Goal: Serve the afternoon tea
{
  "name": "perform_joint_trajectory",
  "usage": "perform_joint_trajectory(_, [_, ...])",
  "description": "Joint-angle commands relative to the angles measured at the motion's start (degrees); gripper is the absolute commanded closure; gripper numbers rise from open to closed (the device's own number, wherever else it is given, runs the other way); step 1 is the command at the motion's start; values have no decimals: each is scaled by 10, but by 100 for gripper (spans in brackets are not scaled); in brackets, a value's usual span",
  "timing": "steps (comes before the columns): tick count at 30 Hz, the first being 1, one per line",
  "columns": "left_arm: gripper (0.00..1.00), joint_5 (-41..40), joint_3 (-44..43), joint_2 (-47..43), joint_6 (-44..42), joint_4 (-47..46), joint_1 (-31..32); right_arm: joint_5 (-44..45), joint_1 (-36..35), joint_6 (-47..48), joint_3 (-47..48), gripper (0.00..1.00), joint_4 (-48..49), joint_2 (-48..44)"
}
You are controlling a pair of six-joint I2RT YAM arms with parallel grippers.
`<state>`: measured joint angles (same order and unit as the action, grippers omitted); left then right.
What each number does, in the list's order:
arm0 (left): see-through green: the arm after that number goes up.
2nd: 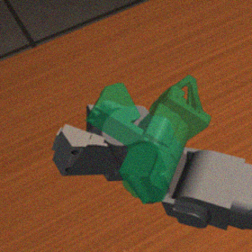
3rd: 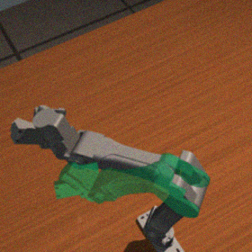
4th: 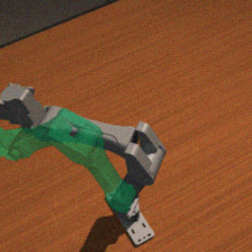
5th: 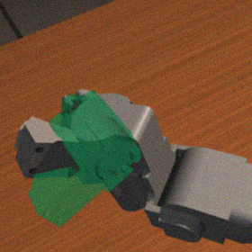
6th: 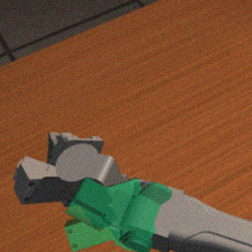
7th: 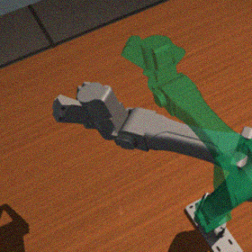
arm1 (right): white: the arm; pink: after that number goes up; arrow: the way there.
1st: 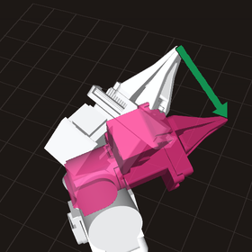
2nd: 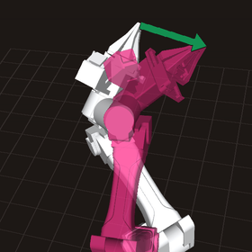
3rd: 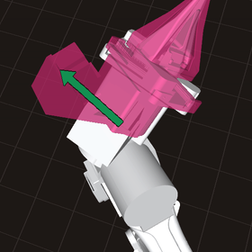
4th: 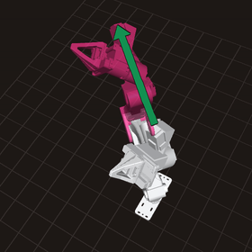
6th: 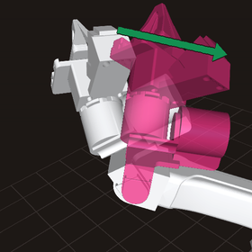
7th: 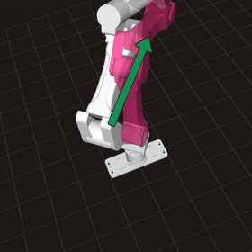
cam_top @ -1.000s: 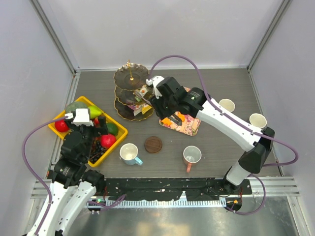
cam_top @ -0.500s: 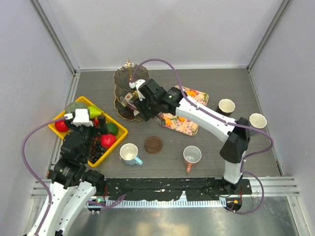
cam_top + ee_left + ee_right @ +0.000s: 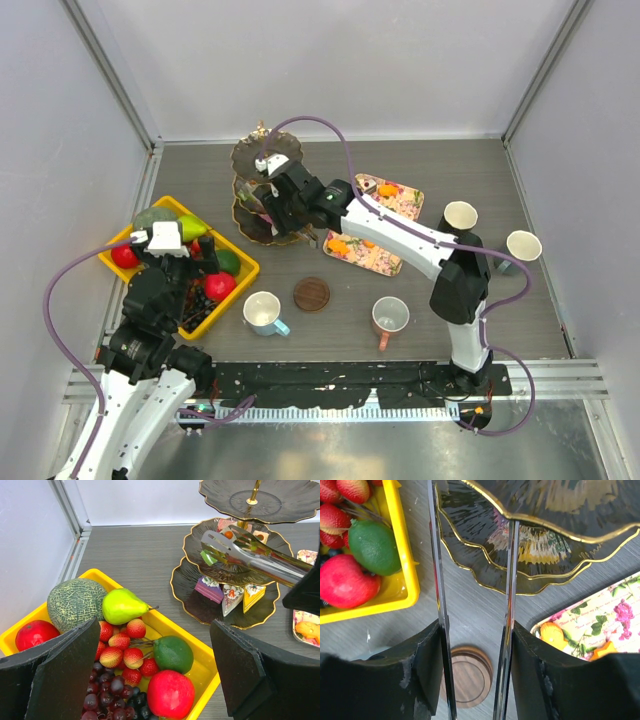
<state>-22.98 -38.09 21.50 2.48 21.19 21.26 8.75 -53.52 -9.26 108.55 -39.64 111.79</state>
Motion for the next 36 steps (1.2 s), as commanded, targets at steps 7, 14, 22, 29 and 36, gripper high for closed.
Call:
perform_joint_trajectory(7, [1, -5, 1, -5, -3, -33, -2, 68, -3, -23, 43, 43, 70, 33])
perform_joint_trajectory(14, [1, -3, 1, -3, -3, -33, -3, 86, -3, -28, 41, 39, 72, 48])
perform_joint_trajectory(22, [1, -2, 1, -2, -4, -33, -3, 67, -2, -30, 39, 34, 70, 47])
perform_joint_trajectory(29, [1, -2, 0, -3, -4, -33, -3, 52, -2, -32, 27, 33, 75, 29])
perform_joint_trajectory(36, [1, -2, 1, -3, -4, -33, -2, 41, -3, -36, -15, 32, 84, -12])
